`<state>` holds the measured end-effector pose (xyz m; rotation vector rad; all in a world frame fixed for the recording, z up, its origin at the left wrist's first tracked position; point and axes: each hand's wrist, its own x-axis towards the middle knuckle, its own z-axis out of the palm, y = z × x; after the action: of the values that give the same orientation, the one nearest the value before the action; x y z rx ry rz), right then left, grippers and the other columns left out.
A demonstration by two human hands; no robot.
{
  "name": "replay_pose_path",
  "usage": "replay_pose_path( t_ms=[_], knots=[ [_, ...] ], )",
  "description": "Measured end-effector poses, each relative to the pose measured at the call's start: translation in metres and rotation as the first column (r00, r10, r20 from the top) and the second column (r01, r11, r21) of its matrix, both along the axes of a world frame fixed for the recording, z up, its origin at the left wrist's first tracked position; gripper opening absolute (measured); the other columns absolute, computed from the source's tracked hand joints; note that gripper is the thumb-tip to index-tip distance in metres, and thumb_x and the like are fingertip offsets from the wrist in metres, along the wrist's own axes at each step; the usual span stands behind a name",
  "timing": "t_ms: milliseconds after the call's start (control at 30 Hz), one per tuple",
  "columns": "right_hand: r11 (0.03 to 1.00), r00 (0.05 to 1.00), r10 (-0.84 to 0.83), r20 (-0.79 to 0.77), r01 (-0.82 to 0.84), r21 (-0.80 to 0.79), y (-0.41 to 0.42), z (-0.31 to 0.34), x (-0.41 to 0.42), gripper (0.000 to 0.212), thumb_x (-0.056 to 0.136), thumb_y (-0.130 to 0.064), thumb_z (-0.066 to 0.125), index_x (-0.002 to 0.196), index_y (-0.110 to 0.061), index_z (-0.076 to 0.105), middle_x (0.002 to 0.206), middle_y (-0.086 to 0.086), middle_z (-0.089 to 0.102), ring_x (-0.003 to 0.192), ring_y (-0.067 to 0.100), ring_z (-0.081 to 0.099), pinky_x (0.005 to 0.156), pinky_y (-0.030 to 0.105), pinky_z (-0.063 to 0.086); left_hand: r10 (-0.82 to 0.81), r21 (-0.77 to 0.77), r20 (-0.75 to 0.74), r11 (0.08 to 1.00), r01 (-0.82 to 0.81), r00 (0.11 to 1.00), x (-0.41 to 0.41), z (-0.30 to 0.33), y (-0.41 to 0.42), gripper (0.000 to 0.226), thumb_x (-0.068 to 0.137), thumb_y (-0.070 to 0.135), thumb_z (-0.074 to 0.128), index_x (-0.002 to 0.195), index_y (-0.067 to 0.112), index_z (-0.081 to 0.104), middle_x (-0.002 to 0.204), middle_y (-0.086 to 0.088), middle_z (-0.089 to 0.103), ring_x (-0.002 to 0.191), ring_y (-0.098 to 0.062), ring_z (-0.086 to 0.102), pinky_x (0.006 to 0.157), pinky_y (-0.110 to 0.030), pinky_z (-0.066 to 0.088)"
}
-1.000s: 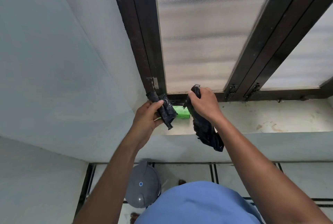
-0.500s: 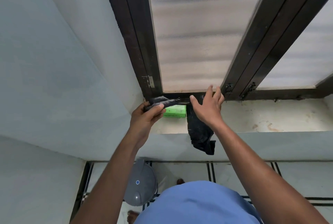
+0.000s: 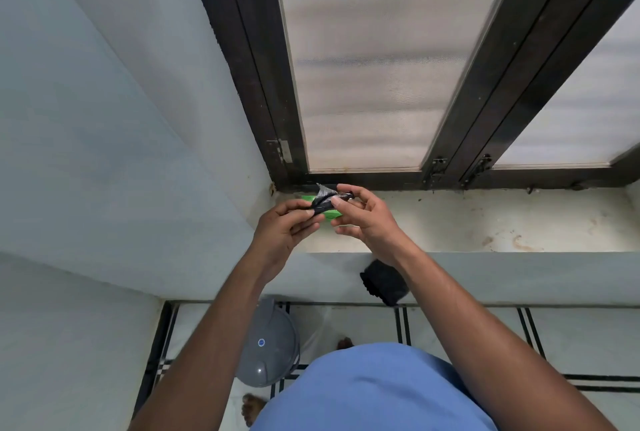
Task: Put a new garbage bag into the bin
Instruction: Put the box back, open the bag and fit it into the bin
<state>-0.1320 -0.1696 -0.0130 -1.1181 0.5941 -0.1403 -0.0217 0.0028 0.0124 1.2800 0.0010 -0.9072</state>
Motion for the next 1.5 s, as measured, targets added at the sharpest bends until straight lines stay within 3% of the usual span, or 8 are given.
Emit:
replay_pose_path(
  t_ms=[333, 567, 767, 867, 1033, 1233, 1367, 1500],
  knots=[
    [0.989, 0.998, -0.044, -0.036, 0.049, 0.140, -0.011, -0.005, 0.002, 0.052, 0.103, -0.004, 0.075, 0.151, -0.009, 0.056, 0.110, 0.019, 0.080, 0.089, 0.032, 0.080, 0.084, 0.040, 0.069, -0.060, 0.076, 0.119, 0.996, 0.052, 0.991, 0.003, -0.014, -0.001, 0.027, 0.096, -0.002, 0.076, 0.123, 0.001, 0.074, 0.130, -0.025, 0.073, 0.115, -0.037, 0.078, 0.104, -0.045, 0.062],
    [0.992, 0.965, 0.099, -0.243, -0.116, -0.058, -0.020, 0.010, 0.010, 0.071, 0.090, -0.069, 0.081, 0.132, -0.013, 0.073, 0.133, 0.011, 0.074, 0.093, 0.029, 0.086, 0.083, 0.039, 0.070, -0.328, 0.352, 0.444, 0.920, 0.174, 0.834, 0.009, -0.010, -0.002, 0.032, 0.090, 0.004, 0.085, 0.114, 0.024, 0.084, 0.121, 0.002, 0.080, 0.115, -0.018, 0.073, 0.100, -0.035, 0.060],
    [0.998, 0.986, 0.040, -0.162, -0.030, 0.062, -0.036, 0.000, 0.006, 0.018, 0.103, -0.008, 0.075, 0.120, -0.001, 0.072, 0.113, 0.020, 0.079, 0.082, 0.026, 0.080, 0.080, 0.034, 0.069, -0.302, 0.320, 0.412, 0.931, 0.174, 0.860, 0.016, -0.008, 0.003, 0.031, 0.092, 0.004, 0.083, 0.116, 0.023, 0.084, 0.122, -0.003, 0.078, 0.117, -0.026, 0.073, 0.094, -0.030, 0.062],
    [0.979, 0.994, 0.009, -0.104, 0.012, 0.205, -0.040, -0.004, 0.001, 0.021, 0.103, 0.005, 0.071, 0.124, 0.003, 0.072, 0.113, 0.022, 0.080, 0.094, 0.032, 0.082, 0.084, 0.034, 0.070, -0.221, 0.192, 0.261, 0.966, 0.174, 0.940, 0.018, -0.008, 0.005, 0.033, 0.095, -0.008, 0.074, 0.119, 0.014, 0.081, 0.130, -0.013, 0.076, 0.122, -0.033, 0.075, 0.109, -0.045, 0.059],
    [0.942, 0.994, -0.054, -0.090, 0.080, 0.325, -0.039, -0.005, 0.001, 0.035, 0.100, 0.012, 0.071, 0.136, 0.012, 0.069, 0.131, 0.029, 0.076, 0.107, 0.035, 0.082, 0.088, 0.031, 0.069, -0.068, -0.053, 0.006, 0.996, 0.069, 0.998, 0.017, -0.003, -0.001, 0.041, 0.099, -0.014, 0.063, 0.138, 0.000, 0.062, 0.137, -0.026, 0.071, 0.122, -0.036, 0.075, 0.108, -0.041, 0.059],
    [0.932, 0.995, 0.004, -0.102, 0.034, 0.362, -0.033, -0.011, 0.002, 0.034, 0.104, 0.016, 0.061, 0.136, 0.010, 0.070, 0.134, 0.028, 0.076, 0.116, 0.036, 0.081, 0.090, 0.029, 0.068, -0.030, 0.171, 0.400, 0.984, -0.042, 0.916, 0.004, 0.004, -0.013, 0.031, 0.090, 0.019, 0.089, 0.118, 0.013, 0.079, 0.109, -0.005, 0.082, 0.114, -0.023, 0.078, 0.096, -0.044, 0.066],
    [0.942, 0.991, -0.010, -0.131, 0.054, 0.332, -0.026, -0.014, 0.004, 0.034, 0.104, 0.018, 0.060, 0.134, 0.010, 0.071, 0.128, 0.025, 0.079, 0.109, 0.036, 0.083, 0.085, 0.030, 0.069, -0.145, 0.338, 0.633, 0.935, -0.103, 0.761, -0.001, 0.010, -0.016, 0.028, 0.089, 0.033, 0.090, 0.112, 0.025, 0.076, 0.110, 0.008, 0.078, 0.104, -0.003, 0.074, 0.086, -0.014, 0.062],
    [0.964, 0.993, -0.024, -0.111, 0.053, 0.261, -0.019, -0.015, 0.007, 0.028, 0.102, 0.020, 0.061, 0.124, 0.008, 0.073, 0.109, 0.019, 0.084, 0.100, 0.030, 0.085, 0.086, 0.033, 0.070, -0.179, 0.368, 0.721, 0.918, -0.151, 0.670, -0.013, 0.018, -0.018, 0.045, 0.077, 0.053, 0.095, 0.108, 0.026, 0.076, 0.102, 0.014, 0.079, 0.093, 0.004, 0.075, 0.077, -0.009, 0.058]
  ],
)
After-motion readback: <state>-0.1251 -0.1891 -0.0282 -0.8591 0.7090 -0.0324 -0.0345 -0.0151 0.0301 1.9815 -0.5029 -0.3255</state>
